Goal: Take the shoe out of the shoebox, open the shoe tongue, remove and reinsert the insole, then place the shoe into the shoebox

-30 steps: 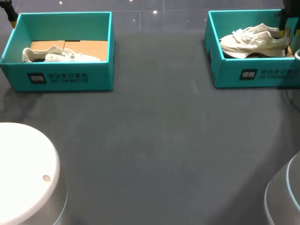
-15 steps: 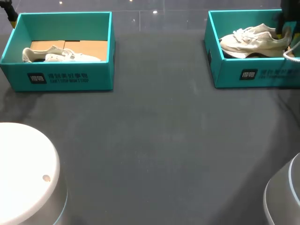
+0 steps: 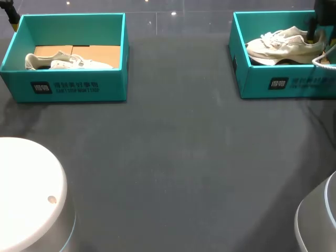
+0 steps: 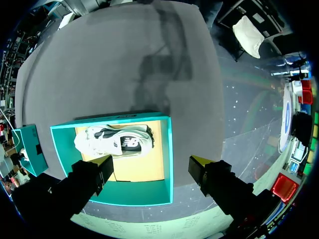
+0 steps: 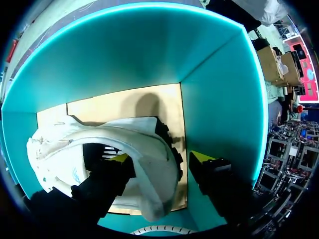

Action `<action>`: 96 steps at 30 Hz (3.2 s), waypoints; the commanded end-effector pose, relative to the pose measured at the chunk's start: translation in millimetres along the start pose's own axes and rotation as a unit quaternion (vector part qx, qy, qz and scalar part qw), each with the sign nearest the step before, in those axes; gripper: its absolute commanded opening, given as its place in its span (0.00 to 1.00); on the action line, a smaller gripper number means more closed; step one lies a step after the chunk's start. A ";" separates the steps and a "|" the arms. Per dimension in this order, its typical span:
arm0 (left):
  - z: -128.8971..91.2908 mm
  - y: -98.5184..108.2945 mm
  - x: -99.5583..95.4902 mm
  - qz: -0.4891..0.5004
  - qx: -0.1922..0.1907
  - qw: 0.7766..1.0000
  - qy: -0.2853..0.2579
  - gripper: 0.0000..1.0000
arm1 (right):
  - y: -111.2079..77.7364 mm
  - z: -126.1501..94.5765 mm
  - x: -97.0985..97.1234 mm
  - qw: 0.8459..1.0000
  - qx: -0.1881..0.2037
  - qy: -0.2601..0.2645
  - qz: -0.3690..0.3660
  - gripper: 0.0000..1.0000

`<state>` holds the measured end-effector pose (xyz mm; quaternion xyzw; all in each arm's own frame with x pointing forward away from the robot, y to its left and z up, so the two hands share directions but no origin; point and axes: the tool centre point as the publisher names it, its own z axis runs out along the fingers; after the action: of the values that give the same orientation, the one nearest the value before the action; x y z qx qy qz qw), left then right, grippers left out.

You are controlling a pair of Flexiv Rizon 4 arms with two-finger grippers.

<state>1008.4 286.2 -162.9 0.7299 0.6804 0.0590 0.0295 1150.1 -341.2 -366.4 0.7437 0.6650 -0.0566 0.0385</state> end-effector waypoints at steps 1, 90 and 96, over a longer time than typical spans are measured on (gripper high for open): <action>-0.6 -0.9 0.2 0.001 -0.001 1.000 0.001 1.00 | 4.8 7.3 -0.1 1.000 0.006 0.000 -0.001 0.76; -0.6 -0.9 0.2 0.001 -0.001 1.000 0.001 1.00 | -32.2 -141.5 -22.7 0.996 -0.062 -0.057 0.020 0.00; -0.6 -0.9 0.2 0.001 -0.001 1.000 0.001 1.00 | -44.8 -161.3 -12.0 0.996 -0.065 -0.058 0.016 0.00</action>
<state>1008.4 286.2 -162.9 0.7299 0.6804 0.0590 0.0295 1122.1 -333.4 -217.3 0.7467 0.6520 -0.0579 0.1186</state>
